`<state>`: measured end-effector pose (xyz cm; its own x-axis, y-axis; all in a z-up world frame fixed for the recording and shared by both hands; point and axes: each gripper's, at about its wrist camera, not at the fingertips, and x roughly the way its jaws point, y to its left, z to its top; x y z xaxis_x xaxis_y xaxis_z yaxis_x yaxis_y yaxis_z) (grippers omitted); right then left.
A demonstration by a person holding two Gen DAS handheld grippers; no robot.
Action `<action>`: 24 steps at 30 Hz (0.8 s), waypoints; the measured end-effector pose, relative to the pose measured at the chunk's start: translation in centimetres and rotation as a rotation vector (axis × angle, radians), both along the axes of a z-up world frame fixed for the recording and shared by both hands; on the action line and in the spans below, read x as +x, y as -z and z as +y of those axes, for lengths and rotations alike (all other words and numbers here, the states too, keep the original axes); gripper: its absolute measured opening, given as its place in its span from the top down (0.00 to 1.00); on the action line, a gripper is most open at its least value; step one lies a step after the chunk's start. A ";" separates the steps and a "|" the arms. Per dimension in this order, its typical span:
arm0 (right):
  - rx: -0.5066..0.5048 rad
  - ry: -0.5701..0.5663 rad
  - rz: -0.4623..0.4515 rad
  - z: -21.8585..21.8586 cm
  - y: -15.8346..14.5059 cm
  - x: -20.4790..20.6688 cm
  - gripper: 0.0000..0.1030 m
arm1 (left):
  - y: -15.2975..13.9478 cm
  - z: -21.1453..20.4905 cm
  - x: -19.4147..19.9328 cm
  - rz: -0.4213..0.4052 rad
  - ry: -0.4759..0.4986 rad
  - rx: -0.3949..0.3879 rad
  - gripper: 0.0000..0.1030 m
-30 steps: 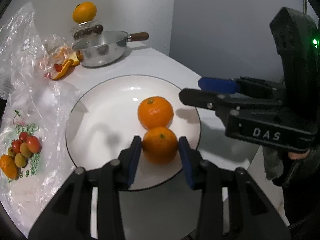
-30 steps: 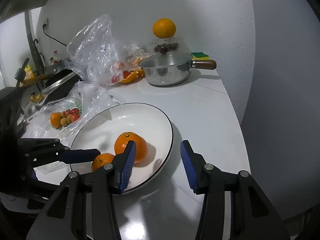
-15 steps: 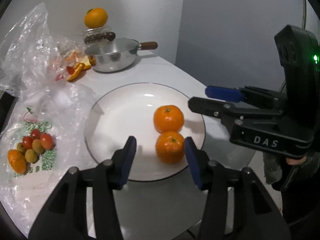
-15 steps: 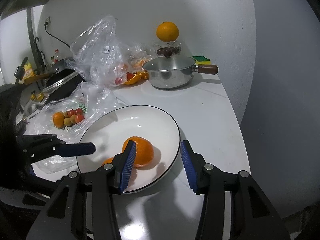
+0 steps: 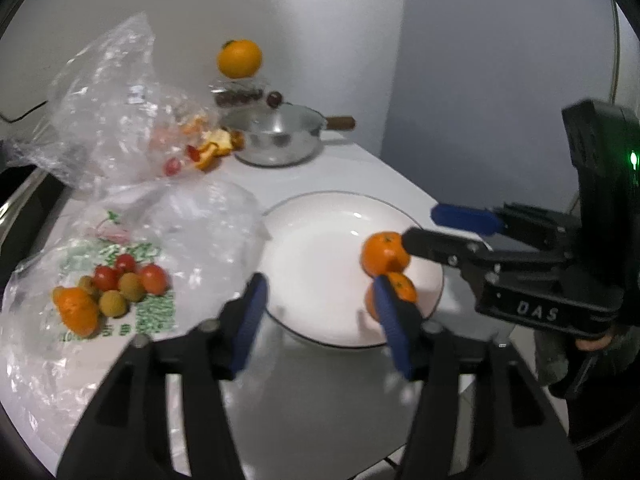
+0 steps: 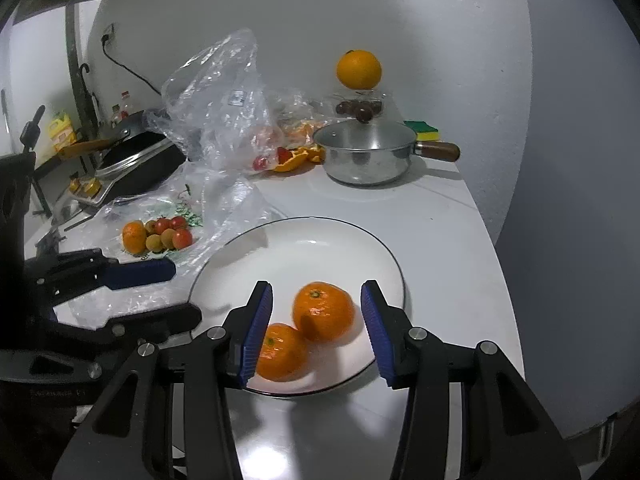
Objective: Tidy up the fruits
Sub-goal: 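Move both grippers back to the fruit on the plastic bag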
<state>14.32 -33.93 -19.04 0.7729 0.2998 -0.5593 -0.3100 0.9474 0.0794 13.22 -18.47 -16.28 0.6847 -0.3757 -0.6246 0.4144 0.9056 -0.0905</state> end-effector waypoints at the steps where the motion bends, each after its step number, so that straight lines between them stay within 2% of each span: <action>1: -0.004 -0.003 -0.001 0.3 -0.1 0.0 0.53 | -0.1 0.5 -0.1 -0.006 -0.012 -0.011 0.33; 20: -0.039 -0.096 -0.017 8.0 -0.7 -0.1 0.53 | -0.8 8.6 -1.7 -0.026 -0.120 -0.044 0.33; 24: -0.047 -0.117 -0.015 9.6 -0.8 0.1 0.53 | -0.8 10.3 -2.0 -0.044 -0.145 -0.023 0.33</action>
<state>14.38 -24.30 -18.24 0.7423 0.3622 -0.5637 -0.4193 0.9073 0.0308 11.23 -8.21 -15.50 0.7596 -0.2846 -0.5848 0.2831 0.9542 -0.0968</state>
